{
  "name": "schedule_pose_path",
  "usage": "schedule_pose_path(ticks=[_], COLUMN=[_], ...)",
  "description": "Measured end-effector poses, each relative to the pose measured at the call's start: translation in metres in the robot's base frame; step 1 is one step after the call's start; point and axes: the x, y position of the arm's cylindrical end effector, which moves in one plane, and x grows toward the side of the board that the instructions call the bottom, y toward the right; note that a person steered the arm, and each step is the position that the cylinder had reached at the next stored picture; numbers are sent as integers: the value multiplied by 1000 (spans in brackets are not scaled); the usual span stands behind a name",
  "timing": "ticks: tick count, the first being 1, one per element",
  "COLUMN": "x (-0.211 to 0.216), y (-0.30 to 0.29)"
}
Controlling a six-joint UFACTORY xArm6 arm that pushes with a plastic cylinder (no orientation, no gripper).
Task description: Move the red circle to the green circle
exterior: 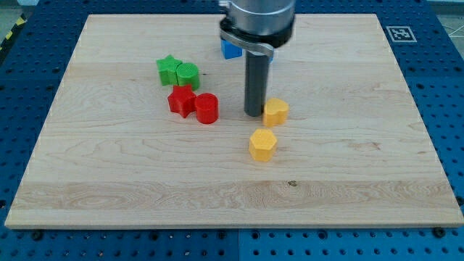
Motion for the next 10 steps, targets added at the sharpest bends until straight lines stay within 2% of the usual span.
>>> schedule_pose_path(ticks=[1, 4, 7, 9, 10], x=[10, 8, 1, 19, 20], y=[-11, -103, -91, -137, -140])
